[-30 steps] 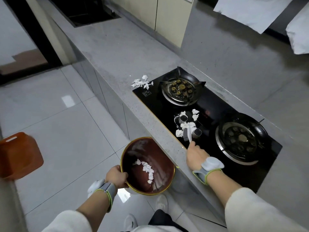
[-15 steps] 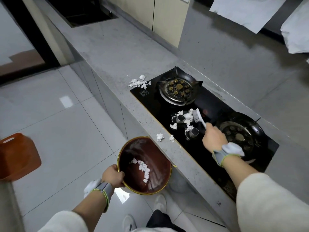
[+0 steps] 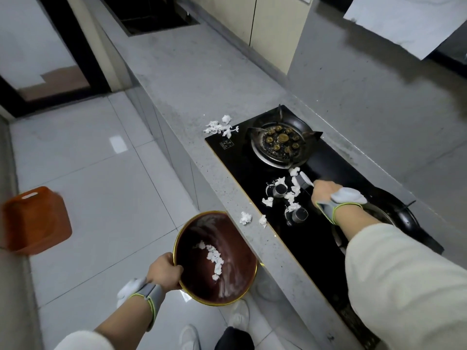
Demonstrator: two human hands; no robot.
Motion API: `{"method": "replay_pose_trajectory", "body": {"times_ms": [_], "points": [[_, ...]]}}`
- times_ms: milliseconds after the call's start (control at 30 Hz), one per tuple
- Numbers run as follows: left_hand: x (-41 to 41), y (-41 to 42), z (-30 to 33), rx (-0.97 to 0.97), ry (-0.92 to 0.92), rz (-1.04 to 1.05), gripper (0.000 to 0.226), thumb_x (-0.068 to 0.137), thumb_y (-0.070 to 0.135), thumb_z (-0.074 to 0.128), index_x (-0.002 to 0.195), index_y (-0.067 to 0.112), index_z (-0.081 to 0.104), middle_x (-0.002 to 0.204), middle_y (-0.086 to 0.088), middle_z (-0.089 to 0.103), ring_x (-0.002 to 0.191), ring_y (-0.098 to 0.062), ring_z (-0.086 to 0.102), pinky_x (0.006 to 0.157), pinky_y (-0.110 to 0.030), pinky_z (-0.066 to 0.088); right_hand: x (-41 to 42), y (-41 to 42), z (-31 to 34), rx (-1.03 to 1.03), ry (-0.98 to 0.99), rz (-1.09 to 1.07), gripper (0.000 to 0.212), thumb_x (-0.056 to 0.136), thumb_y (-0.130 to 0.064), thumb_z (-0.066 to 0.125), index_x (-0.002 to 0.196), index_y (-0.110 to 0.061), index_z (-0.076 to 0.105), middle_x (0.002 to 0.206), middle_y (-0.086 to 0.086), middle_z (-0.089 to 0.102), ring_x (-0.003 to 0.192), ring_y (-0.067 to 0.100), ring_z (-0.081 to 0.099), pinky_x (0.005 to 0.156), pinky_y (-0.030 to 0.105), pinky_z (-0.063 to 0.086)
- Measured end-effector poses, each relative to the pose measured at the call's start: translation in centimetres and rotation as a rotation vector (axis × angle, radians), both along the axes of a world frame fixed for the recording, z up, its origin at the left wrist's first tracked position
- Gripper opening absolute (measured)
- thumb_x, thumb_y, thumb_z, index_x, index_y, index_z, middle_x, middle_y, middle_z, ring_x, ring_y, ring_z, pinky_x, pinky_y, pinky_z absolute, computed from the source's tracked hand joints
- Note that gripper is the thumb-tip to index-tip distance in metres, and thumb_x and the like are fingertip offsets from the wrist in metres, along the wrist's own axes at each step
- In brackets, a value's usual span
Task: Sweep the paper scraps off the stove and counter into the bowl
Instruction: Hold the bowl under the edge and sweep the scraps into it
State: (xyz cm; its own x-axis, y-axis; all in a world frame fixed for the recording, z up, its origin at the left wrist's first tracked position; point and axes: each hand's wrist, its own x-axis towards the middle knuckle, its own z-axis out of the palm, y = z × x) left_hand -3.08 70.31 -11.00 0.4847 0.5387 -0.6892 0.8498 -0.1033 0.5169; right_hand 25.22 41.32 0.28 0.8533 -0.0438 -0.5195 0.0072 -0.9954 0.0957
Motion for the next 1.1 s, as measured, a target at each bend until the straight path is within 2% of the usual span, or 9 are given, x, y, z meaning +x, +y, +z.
{"method": "replay_pose_trajectory", "body": {"times_ms": [100, 233, 367, 567, 700, 767, 933, 1033, 1100], "points": [[-0.1, 0.4, -0.4, 0.004, -0.003, -0.026, 0.011, 0.073, 0.007, 0.057, 0.082, 0.011, 0.063, 0.079, -0.016, 0.074, 0.064, -0.032, 0.075, 0.065, -0.045, 0.064, -3.0, 1.5, 1.9, -0.054, 0.007, 0.122, 0.035, 0.075, -0.018, 0.056, 0.109, -0.014, 0.063, 0.115, 0.014, 0.066, 0.103, 0.036, 0.064, 0.080, 0.030, 0.049], [-0.2, 0.4, 0.0, -0.028, -0.018, -0.023, 0.012, 0.074, 0.005, 0.056, 0.083, 0.008, 0.063, 0.078, -0.019, 0.074, 0.060, -0.033, 0.075, 0.063, -0.047, 0.064, -8.1, 3.6, 1.3, -0.066, 0.002, 0.187, 0.044, 0.087, -0.011, 0.050, 0.130, -0.001, 0.049, 0.125, 0.016, 0.063, 0.112, 0.035, 0.062, 0.085, 0.034, 0.049], [-0.5, 0.6, 0.2, -0.033, -0.032, -0.055, 0.010, 0.072, 0.007, 0.058, 0.081, 0.009, 0.063, 0.078, -0.018, 0.073, 0.062, -0.033, 0.075, 0.060, -0.046, 0.064, -12.5, 4.5, -0.6, 0.016, -0.023, 0.140, 0.048, 0.086, -0.005, 0.047, 0.132, 0.007, 0.039, 0.123, 0.021, 0.061, 0.110, 0.039, 0.061, 0.084, 0.039, 0.049], [-1.0, 0.4, 0.0, -0.085, -0.047, -0.063, 0.012, 0.074, 0.002, 0.059, 0.084, 0.006, 0.062, 0.083, -0.021, 0.071, 0.067, -0.039, 0.074, 0.057, -0.048, 0.063, -18.1, 3.7, -3.6, 0.195, -0.069, 0.137, 0.028, 0.090, -0.009, 0.038, 0.117, -0.005, 0.042, 0.114, 0.020, 0.056, 0.102, 0.043, 0.060, 0.077, 0.044, 0.046], [-1.3, 0.7, -0.9, -0.110, -0.037, -0.083, 0.016, 0.068, 0.005, 0.062, 0.084, 0.005, 0.062, 0.079, -0.018, 0.072, 0.071, -0.041, 0.073, 0.063, -0.050, 0.064, -20.3, 1.5, -5.4, 0.383, -0.105, 0.113, 0.048, 0.094, -0.013, 0.035, 0.141, -0.021, 0.031, 0.103, 0.014, 0.052, 0.097, 0.043, 0.058, 0.078, 0.043, 0.045], [-1.4, 0.8, -1.3, -0.116, -0.036, -0.084, 0.018, 0.065, 0.007, 0.063, 0.083, 0.006, 0.062, 0.079, -0.017, 0.072, 0.073, -0.041, 0.073, 0.065, -0.050, 0.064, -20.9, 0.4, -5.7, 0.455, -0.140, 0.086, 0.050, 0.096, -0.015, 0.035, 0.144, -0.029, 0.029, 0.096, 0.008, 0.047, 0.092, 0.041, 0.058, 0.076, 0.041, 0.045], [-1.5, 0.8, -1.5, -0.090, -0.047, -0.116, 0.017, 0.067, 0.008, 0.062, 0.084, 0.006, 0.063, 0.077, -0.016, 0.074, 0.072, -0.040, 0.073, 0.066, -0.049, 0.063, -20.3, -2.4, -5.7, 0.476, -0.221, 0.016, 0.051, 0.096, -0.013, 0.036, 0.145, -0.028, 0.031, 0.099, 0.003, 0.044, 0.092, 0.035, 0.060, 0.078, 0.038, 0.047], [-1.4, 0.8, -1.6, -0.076, -0.049, -0.112, 0.017, 0.067, 0.008, 0.060, 0.083, 0.007, 0.063, 0.076, -0.016, 0.074, 0.069, -0.039, 0.074, 0.064, -0.049, 0.064, -19.4, -3.4, -6.0, 0.438, -0.182, -0.008, 0.051, 0.096, -0.013, 0.036, 0.146, -0.026, 0.030, 0.108, 0.005, 0.047, 0.106, 0.033, 0.060, 0.082, 0.036, 0.047], [-1.2, 0.8, -1.7, -0.066, -0.046, -0.117, 0.018, 0.064, 0.010, 0.061, 0.082, 0.008, 0.063, 0.076, -0.016, 0.073, 0.071, -0.039, 0.073, 0.066, -0.049, 0.064, -19.3, -3.4, -6.5, 0.424, -0.149, -0.027, 0.050, 0.097, -0.014, 0.035, 0.145, -0.026, 0.031, 0.104, 0.005, 0.046, 0.102, 0.034, 0.058, 0.079, 0.036, 0.045]]}}
